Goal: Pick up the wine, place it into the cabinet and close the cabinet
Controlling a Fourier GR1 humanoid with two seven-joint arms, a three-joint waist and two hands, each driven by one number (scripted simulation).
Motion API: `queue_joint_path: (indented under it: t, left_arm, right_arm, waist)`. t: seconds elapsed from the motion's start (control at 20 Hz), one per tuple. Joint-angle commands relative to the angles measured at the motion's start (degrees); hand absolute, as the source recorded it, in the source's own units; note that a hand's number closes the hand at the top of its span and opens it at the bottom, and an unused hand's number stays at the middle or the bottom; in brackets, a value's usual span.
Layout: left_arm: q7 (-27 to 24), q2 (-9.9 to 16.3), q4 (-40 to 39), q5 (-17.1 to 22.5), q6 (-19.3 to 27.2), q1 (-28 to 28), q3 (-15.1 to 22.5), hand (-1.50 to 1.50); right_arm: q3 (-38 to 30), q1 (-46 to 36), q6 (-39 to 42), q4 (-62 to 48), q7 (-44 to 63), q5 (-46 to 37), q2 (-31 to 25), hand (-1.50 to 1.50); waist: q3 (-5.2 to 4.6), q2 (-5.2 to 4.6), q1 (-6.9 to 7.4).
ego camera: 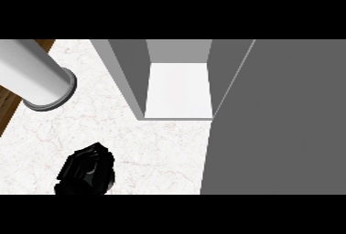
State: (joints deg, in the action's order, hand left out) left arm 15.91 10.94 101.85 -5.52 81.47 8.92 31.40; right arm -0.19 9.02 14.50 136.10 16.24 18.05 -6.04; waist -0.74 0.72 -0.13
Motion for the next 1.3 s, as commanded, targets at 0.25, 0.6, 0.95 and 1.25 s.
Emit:
queue_joint_path:
  t: [0.25,0.6,0.95,1.25]
  left_arm:
    - [-9.1,-0.7,-0.1,6.1,-11.3,-2.0,-0.7,1.50]
    - [-16.6,4.9,4.1,16.4,-32.2,-3.6,1.5,1.50]
    - [-37.1,5.6,-4.2,31.5,-55.6,2.4,-7.8,1.50]
    - [-49.5,4.8,-18.9,37.0,-73.0,0.7,-13.2,1.50]
  right_arm:
    - [0.0,0.4,-0.5,2.8,1.1,1.0,-0.2,-1.50]
    - [0.6,1.4,1.0,1.2,-0.5,1.9,0.0,-1.50]
    - [1.0,2.6,0.7,4.6,1.7,2.2,-0.8,-1.50]
    - [2.9,1.4,-2.2,8.2,6.2,1.2,-0.3,-1.50]
  waist:
    - [-0.17,0.05,-0.38]
    - [-0.21,-0.15,-1.38]
    - [0.13,-0.58,-0.50]
    - [0.62,-0.68,-0.47]
